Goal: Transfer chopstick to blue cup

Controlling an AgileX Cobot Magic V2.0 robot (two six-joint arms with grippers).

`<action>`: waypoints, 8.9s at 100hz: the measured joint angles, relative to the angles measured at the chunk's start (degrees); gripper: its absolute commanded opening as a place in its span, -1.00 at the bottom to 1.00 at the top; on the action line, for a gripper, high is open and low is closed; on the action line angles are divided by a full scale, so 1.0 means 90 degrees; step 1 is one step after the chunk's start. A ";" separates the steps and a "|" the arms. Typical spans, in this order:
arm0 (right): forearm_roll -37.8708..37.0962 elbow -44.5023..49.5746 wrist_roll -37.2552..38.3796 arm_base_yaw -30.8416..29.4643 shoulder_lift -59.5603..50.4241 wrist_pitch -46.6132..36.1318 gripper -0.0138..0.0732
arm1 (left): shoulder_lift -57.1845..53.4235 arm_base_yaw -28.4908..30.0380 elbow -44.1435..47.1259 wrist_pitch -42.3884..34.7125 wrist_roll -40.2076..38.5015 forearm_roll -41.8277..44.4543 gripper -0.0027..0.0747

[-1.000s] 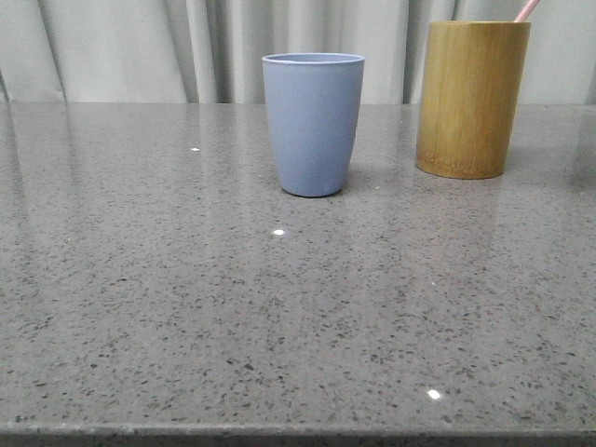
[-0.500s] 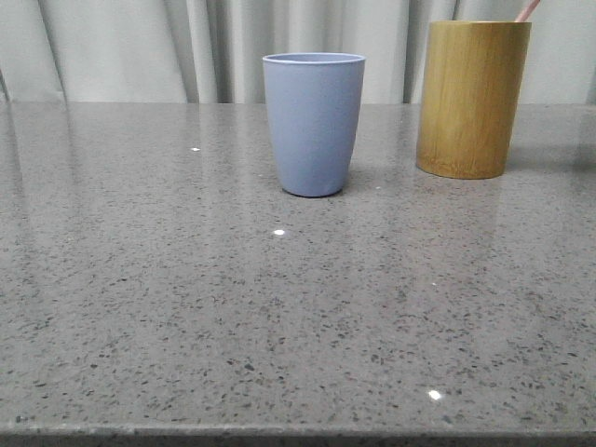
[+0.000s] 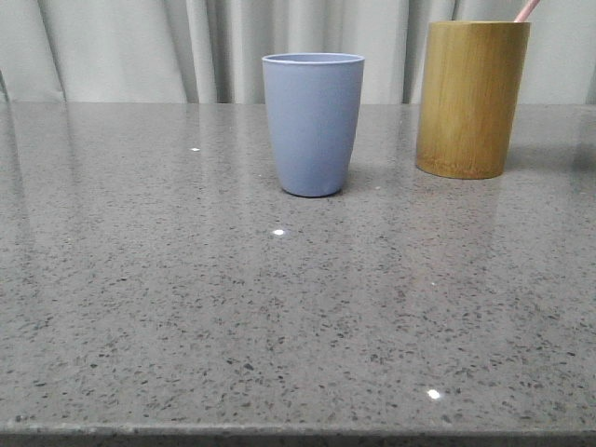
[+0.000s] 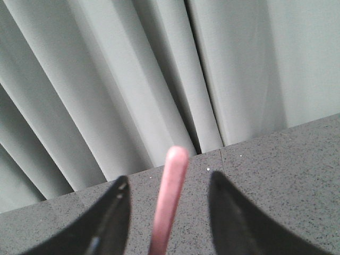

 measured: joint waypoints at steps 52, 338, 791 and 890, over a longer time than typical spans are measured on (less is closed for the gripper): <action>0.0000 0.0000 0.0077 0.0021 0.0000 -0.0144 -0.48 | 0.0000 0.0000 0.0000 0.0000 0.0000 0.0000 0.56; -0.2020 -0.1492 0.0492 0.1584 -0.1253 0.1978 0.44 | 0.0000 0.0000 0.0000 0.0022 0.0000 0.0000 0.56; -0.2443 0.0819 -0.0667 0.0528 -0.7303 0.9312 -0.84 | -0.4299 0.0000 0.5001 -0.4713 -0.1128 0.1397 -0.98; -0.2443 0.1745 -0.0667 0.0520 -0.8092 0.8529 -0.84 | -0.4299 0.0000 0.5001 -0.4713 -0.1128 0.1397 -0.98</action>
